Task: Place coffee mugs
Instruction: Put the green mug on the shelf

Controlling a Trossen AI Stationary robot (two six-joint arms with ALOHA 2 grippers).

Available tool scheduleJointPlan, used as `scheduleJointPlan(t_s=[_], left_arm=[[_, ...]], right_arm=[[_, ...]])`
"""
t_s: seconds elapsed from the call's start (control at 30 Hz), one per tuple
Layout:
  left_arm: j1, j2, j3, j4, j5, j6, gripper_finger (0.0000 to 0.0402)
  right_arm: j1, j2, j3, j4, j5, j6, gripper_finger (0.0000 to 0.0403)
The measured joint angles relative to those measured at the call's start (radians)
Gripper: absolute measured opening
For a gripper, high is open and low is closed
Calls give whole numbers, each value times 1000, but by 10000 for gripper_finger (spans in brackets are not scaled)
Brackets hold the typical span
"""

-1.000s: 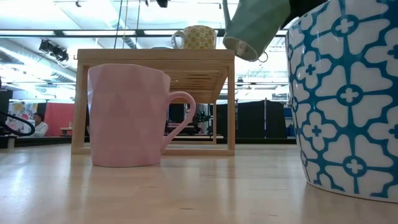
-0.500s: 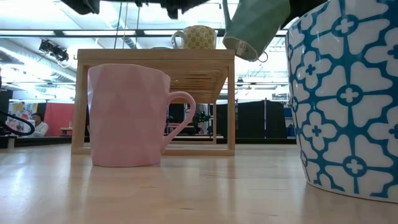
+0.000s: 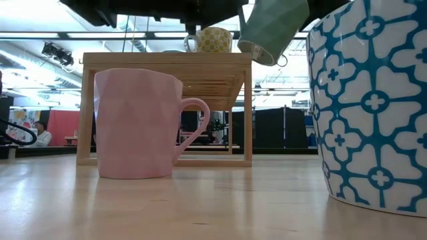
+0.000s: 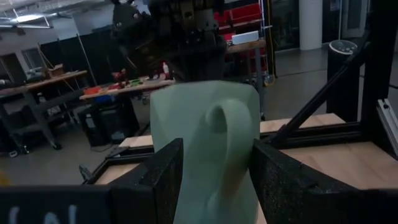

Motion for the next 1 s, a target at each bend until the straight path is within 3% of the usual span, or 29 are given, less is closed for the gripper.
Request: scheduleJointPlan(t_s=[0.2, 0.6, 1.0], left_arm=[[0, 0, 74, -59, -1, 12, 169], [-2, 0, 212, -391, -66, -8, 133], [-3, -1, 214, -403, -118, -19, 121]], right_arm=[[0, 0, 0, 2, 2, 0, 27], [-1, 0, 0, -1, 9, 2, 27], [-1, 0, 0, 1, 11, 3, 28]])
